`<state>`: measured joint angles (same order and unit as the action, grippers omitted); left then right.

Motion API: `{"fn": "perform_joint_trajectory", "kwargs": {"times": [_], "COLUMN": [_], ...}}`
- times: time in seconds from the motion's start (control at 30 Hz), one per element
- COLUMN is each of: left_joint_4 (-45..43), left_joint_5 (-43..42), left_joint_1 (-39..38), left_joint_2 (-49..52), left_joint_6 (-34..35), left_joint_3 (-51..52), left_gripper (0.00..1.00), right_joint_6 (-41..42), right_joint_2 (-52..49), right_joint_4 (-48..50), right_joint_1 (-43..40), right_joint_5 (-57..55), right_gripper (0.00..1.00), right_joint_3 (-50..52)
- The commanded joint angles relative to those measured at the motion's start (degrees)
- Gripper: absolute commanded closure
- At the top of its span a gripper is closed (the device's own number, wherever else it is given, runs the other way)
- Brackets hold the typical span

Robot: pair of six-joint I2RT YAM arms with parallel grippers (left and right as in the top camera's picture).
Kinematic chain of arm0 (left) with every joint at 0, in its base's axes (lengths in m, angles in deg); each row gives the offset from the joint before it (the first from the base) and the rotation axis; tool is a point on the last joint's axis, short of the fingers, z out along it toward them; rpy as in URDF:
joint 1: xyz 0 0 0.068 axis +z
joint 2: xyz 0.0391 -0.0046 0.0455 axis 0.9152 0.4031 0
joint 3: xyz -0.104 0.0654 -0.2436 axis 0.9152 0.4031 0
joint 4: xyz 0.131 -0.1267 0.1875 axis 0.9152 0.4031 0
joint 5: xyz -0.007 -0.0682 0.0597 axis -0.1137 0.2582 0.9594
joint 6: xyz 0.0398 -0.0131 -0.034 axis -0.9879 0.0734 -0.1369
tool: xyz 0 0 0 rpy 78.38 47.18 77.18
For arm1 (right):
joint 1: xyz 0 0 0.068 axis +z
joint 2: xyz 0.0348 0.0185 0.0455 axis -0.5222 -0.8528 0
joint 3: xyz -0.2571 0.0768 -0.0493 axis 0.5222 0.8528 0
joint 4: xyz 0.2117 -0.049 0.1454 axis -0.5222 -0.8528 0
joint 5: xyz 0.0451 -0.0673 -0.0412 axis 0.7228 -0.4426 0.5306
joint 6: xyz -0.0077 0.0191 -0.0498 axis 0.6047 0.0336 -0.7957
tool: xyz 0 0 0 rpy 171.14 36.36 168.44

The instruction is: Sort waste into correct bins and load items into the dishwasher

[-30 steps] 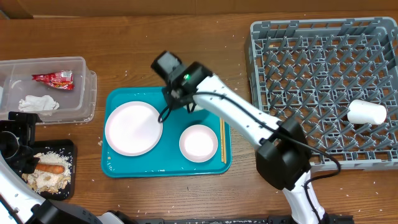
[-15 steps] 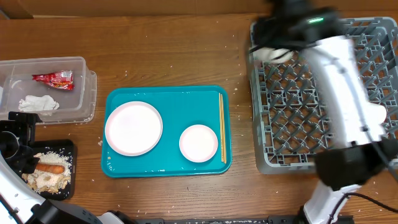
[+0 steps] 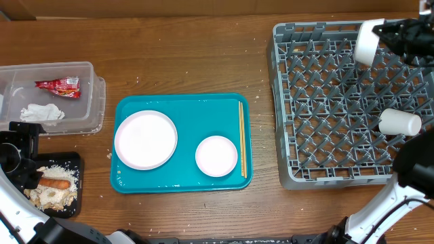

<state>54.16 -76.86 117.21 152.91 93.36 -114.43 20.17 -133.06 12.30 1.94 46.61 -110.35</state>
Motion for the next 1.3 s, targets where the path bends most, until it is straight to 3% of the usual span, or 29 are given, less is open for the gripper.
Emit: {"fn": "perform_joint_trajectory", "kwargs": {"times": [0.0, 0.23, 0.53, 0.67, 0.87, 0.97, 1.13, 1.27], "left_joint_4": [-0.1, -0.1, -0.1, -0.1, -0.1, -0.1, -0.1, -0.1], "left_joint_5": [-0.2, -0.2, -0.2, -0.2, -0.2, -0.2, -0.2, -0.2], "left_joint_1": [-0.1, -0.1, -0.1, -0.1, -0.1, -0.1, -0.1, -0.1], "left_joint_2": [0.3, 0.3, 0.3, 0.3, 0.3, 0.3, 0.3, 0.3], "left_joint_6": [-0.5, -0.5, -0.5, -0.5, -0.5, -0.5, -0.5, -0.5], "left_joint_3": [-0.4, -0.4, -0.4, -0.4, -0.4, -0.4, -0.4, -0.4], "left_gripper": [0.00, 0.00, 0.00, 0.00, 0.00, 0.00, 0.00, 0.00], "right_joint_6": [-2.1, -1.7, 1.8, 2.5, 3.9, 4.2, 10.7, 12.3], "right_joint_2": [-4.9, -10.2, -10.3, -10.2, -9.7, -7.7, -2.6, 2.2], "right_joint_4": [0.6, 2.8, 2.9, 2.4, -1.5, -5.9, -14.3, -20.4], "right_joint_1": [-1.7, -1.8, -4.1, -6.6, -9.4, -10.8, -12.3, -12.2], "right_joint_5": [12.0, 11.8, 0.5, -0.6, -1.4, -7.2, -26.7, -39.0], "right_gripper": [0.96, 0.96, 0.96, 0.86, 0.81, 0.79, 0.65, 0.60], "right_joint_3": [1.1, 1.1, 1.1, 0.9, -2.4, -6.6, -15.5, -21.6]}}
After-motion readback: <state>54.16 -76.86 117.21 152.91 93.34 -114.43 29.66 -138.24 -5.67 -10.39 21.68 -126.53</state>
